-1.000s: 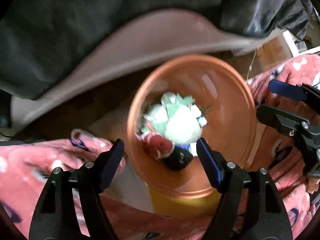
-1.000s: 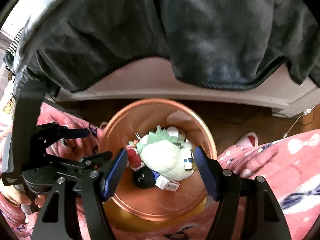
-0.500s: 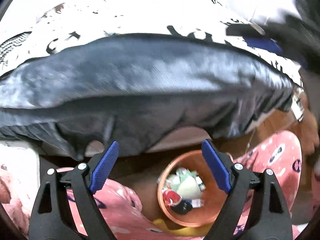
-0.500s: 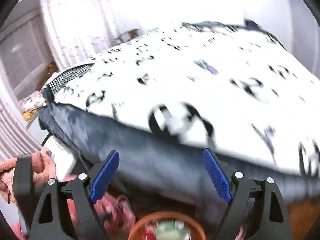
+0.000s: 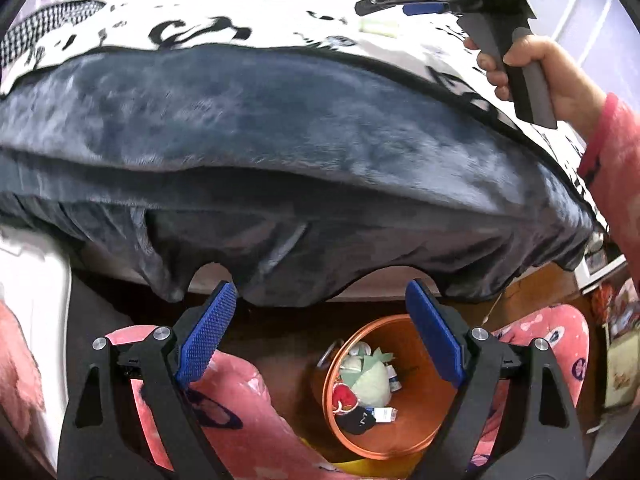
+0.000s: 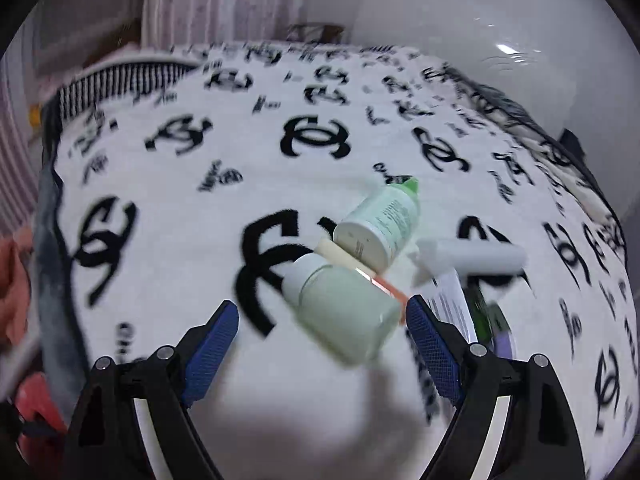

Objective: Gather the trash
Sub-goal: 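Grasp the pale green bottle with the right gripper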

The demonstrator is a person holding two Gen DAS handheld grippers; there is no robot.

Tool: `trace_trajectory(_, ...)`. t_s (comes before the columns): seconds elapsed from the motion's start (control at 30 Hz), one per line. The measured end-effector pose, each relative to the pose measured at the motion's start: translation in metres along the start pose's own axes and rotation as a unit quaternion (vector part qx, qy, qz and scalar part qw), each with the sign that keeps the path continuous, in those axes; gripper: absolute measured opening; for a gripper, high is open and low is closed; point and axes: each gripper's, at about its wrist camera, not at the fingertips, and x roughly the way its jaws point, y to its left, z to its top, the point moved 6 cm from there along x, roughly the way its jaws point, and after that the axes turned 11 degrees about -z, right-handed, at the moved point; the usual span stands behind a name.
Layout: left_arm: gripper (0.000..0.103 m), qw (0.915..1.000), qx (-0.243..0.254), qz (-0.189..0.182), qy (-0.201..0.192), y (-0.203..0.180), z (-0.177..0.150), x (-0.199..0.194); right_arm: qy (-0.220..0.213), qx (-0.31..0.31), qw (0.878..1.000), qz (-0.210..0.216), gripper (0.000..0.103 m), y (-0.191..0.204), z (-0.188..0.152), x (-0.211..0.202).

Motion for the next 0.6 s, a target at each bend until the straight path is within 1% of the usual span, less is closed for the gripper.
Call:
trace_trajectory(0.1,0.085,0.9999,-0.016,0.0,-0.001,0.011,0.004,0.001,0.018,-0.04,0.999,-0.002,0.084,0.001,0.003,0.021)
trace_trajectory(0.17,0.085,0.9997,-0.023,0.0,-0.002,0.016,0.006,0.0,0.032,-0.057,0.998,-0.001,0.082,0.003,0.001,0.03)
trace_trajectory(0.2,0.085,0.9996,-0.026,-0.001,-0.003,0.018,0.007,0.0,0.036,-0.07,0.997,-0.005,0.078,0.004,-0.001,0.033)
trace_trajectory(0.23,0.085,0.9996,-0.029,-0.001,-0.004,0.02,0.008,0.0,0.034,-0.076,0.996,-0.009,0.077,0.004,-0.002,0.034)
trace_trajectory(0.3,0.085,0.9995,-0.033,0.0,-0.005,0.023,0.01,0.0,0.034,-0.075,0.997,-0.01,0.065,0.004,-0.004,0.032)
trace_trajectory(0.33,0.085,0.9994,-0.034,-0.001,-0.006,0.023,0.01,0.001,0.036,-0.073,0.997,-0.01,0.063,0.003,-0.005,0.031)
trace_trajectory(0.37,0.085,0.9994,-0.035,-0.003,-0.005,0.023,0.009,0.001,0.037,-0.068,0.997,-0.007,0.059,0.002,-0.006,0.028)
trace_trajectory(0.5,0.085,0.9996,-0.029,-0.001,-0.004,0.021,0.008,0.002,0.033,-0.064,0.997,-0.004,0.059,0.001,-0.014,0.017)
trace_trajectory(0.57,0.085,0.9996,-0.029,-0.002,-0.003,0.022,0.008,0.002,0.034,-0.055,0.998,0.013,0.059,0.004,-0.017,0.01)
trace_trajectory(0.6,0.085,0.9996,-0.029,-0.002,-0.003,0.022,0.008,0.002,0.031,-0.053,0.998,0.014,0.058,0.005,-0.017,0.007)
